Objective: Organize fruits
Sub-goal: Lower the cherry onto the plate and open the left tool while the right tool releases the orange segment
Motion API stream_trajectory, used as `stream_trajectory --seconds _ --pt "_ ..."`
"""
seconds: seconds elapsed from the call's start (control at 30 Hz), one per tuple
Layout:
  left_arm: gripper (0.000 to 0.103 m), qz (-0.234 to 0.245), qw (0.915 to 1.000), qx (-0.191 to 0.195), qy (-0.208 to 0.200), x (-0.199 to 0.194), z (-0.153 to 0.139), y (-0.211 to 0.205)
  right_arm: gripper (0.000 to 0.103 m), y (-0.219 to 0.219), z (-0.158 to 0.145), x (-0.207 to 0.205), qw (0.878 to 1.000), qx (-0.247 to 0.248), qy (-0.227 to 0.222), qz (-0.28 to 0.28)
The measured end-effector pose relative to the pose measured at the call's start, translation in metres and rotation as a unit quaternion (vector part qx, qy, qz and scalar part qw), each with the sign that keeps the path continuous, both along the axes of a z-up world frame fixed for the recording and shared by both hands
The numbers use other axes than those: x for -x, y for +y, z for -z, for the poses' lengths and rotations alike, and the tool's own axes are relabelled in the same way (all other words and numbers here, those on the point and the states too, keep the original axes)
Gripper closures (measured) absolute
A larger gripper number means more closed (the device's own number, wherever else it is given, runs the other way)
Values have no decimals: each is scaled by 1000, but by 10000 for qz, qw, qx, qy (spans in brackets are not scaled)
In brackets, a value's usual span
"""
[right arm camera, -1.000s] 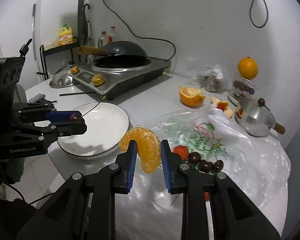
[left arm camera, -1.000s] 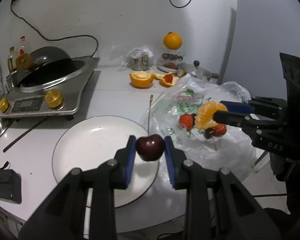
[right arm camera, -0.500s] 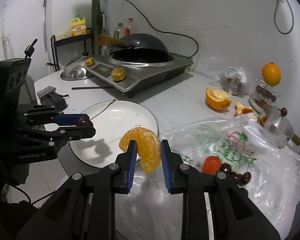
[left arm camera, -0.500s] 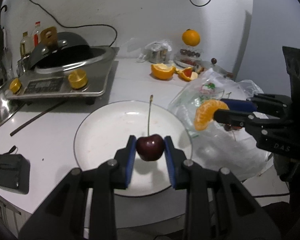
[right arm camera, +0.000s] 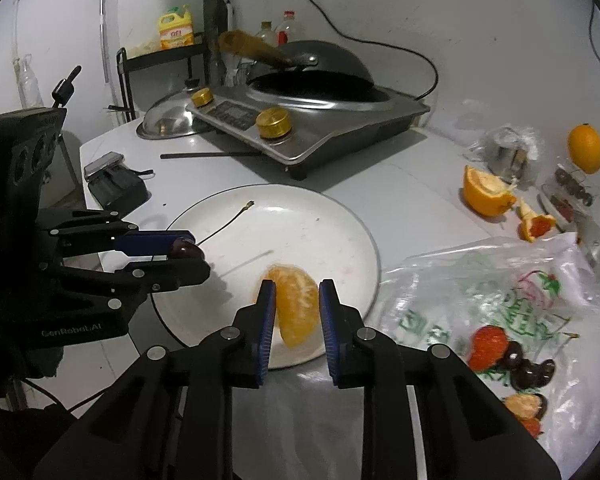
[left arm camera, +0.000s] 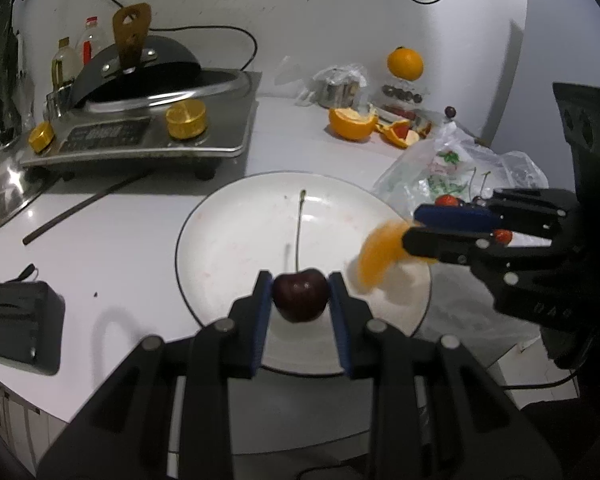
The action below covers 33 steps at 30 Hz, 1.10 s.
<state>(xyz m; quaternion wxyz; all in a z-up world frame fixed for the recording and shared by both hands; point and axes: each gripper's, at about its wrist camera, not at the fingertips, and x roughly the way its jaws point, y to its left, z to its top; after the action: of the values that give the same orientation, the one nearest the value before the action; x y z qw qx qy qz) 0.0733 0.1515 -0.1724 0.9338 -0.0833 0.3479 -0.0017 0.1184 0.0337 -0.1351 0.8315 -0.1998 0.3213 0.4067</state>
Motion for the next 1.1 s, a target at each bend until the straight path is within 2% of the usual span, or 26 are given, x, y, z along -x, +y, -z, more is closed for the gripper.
stream_trajectory --seconds 0.13,0.6,0.67,0.77,0.9,1.0,1.1 --pt "74 -14 10000 7 68 -2 5 2 81 8 6 -3 10000 -4 41 -43" --pt "73 1 9996 79 286 -10 12 -1 81 5 15 -24 9993 90 135 328" --pt "71 -23 9995 54 309 -11 12 -3 79 4 15 -24 9993 96 145 340" --pt "70 -53 9994 17 333 -12 10 -6 68 0 13 -23 9992 69 151 358" --pt "65 -73 9994 -56 328 -12 6 -12 66 -9 8 -20 9991 29 88 410" --pt "49 -90 9995 -63 289 -12 2 -17 66 -17 3 -18 9990 -22 45 442" --pt "49 -82 9996 -82 239 -12 -3 -22 66 -25 -3 -16 9988 -89 2 478"
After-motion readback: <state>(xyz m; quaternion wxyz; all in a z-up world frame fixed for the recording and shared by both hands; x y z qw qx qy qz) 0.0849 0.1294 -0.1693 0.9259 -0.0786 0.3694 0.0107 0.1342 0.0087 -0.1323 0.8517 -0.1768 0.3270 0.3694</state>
